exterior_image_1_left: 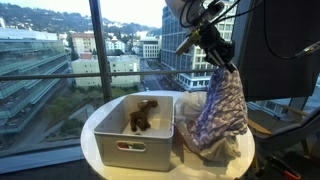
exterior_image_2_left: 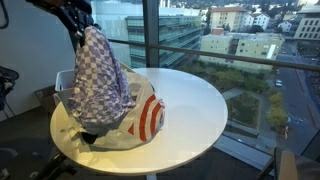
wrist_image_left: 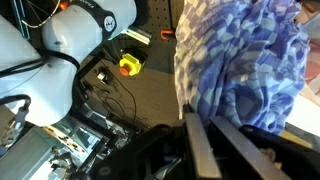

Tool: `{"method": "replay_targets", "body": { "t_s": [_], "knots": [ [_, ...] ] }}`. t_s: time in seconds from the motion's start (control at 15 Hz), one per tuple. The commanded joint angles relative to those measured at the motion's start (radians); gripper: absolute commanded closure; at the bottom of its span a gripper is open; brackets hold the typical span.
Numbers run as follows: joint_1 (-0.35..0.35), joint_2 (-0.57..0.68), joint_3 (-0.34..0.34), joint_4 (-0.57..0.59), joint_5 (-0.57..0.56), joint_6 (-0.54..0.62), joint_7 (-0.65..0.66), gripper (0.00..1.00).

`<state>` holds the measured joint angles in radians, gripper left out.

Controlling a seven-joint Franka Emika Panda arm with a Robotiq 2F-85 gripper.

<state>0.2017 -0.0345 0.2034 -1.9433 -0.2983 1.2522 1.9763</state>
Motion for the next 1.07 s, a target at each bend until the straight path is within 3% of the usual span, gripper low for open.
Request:
{"method": "replay_targets", "body": {
  "t_s": [0.0, 0.47, 1.0],
  "knots": [
    [-0.015, 0.010, -0.011, -0.042, 0.002, 0.062, -0.034, 0.92],
    [-0.007, 0.170, -0.027, 0.089, -0.154, 0.125, -0.063, 0.93],
    [0.029, 0.235, -0.030, 0.151, -0.261, 0.479, -0.037, 0.93]
  ]
}}
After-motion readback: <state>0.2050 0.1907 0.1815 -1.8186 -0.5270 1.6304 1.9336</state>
